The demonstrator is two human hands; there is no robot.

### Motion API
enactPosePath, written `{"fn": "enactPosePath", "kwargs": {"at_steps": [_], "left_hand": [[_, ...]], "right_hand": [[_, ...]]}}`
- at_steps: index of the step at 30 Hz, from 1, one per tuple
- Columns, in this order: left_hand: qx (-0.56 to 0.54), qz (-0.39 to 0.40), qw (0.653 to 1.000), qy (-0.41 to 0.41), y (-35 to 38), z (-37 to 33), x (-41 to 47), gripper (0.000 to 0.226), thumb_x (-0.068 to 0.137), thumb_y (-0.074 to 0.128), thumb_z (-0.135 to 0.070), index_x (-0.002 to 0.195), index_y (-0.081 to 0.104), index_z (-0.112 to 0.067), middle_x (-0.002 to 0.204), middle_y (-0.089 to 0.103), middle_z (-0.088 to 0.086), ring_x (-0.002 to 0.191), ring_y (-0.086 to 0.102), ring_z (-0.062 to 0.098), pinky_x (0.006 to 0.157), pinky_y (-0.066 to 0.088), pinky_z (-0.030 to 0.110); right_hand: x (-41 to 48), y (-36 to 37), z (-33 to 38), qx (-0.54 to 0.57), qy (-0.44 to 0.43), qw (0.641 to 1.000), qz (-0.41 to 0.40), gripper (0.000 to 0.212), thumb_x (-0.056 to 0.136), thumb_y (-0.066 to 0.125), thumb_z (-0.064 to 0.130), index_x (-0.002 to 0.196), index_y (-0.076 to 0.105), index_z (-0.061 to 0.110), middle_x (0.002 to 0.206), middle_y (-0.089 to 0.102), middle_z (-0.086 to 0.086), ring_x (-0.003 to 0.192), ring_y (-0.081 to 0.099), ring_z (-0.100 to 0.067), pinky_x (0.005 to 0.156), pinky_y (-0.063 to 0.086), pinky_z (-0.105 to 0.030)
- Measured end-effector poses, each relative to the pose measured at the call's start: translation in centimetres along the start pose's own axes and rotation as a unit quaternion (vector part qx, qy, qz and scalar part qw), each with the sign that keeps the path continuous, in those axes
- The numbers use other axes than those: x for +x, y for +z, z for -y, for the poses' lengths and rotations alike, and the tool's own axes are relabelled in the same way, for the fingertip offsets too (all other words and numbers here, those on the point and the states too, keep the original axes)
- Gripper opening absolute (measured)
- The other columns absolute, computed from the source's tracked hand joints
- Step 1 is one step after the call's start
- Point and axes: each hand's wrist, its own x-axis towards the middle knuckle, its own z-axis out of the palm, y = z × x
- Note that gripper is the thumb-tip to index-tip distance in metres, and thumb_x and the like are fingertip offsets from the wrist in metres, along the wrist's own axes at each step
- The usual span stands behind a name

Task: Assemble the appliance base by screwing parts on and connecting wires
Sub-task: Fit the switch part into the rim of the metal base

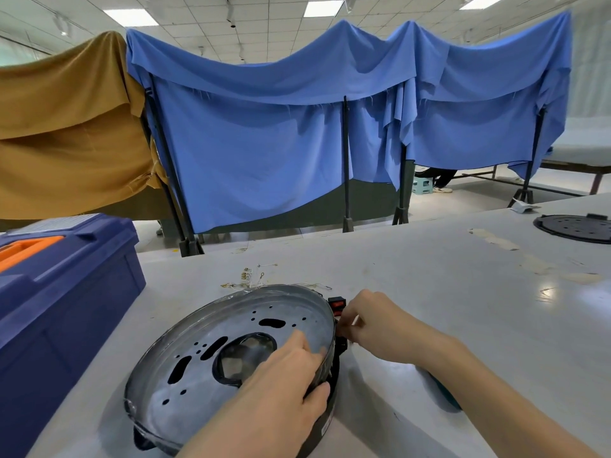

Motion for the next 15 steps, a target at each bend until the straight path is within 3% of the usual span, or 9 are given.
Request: {"fn": "enactPosePath", "kwargs": {"at_steps": [3, 8, 15], "left_hand": [[0.015, 0.008, 1.0, -0.004, 0.3, -0.1, 0.2, 0.037, 0.1, 0.046, -0.032, 0.068, 0.03, -0.02, 0.095, 0.031, -0.001, 0.094, 0.052, 0.028, 0.085, 0.046, 0.038], [0.056, 0.035, 0.998, -0.012, 0.7, -0.3, 0.6, 0.04, 0.1, 0.046, -0.033, 0.068, 0.025, -0.02, 0.101, 0.031, -0.001, 0.099, 0.052, 0.03, 0.088, 0.046, 0.042], [0.069, 0.06, 0.996, -0.014, 1.6, -0.5, 0.8, 0.021, 0.099, 0.047, -0.027, 0.086, 0.035, -0.016, 0.1, 0.026, 0.0, 0.105, 0.048, 0.032, 0.084, 0.044, 0.037]], "right_hand": [[0.0, 0.0, 0.0, 0.005, -0.002, 1.0, 0.001, 0.02, 0.094, 0.057, 0.007, 0.088, 0.075, 0.001, 0.076, 0.061, -0.013, 0.069, 0.05, -0.026, 0.063, 0.046, -0.034], [-0.1, 0.0, 0.0, 0.008, 0.0, 1.0, 0.003, 0.023, 0.094, 0.057, 0.009, 0.082, 0.071, -0.004, 0.074, 0.059, -0.019, 0.066, 0.044, -0.025, 0.06, 0.038, -0.03], [-0.2, -0.5, 0.3, 0.012, 0.005, 1.0, 0.012, 0.021, 0.089, 0.05, 0.0, 0.083, 0.068, -0.009, 0.078, 0.059, -0.028, 0.066, 0.041, -0.021, 0.059, 0.036, -0.03]]}}
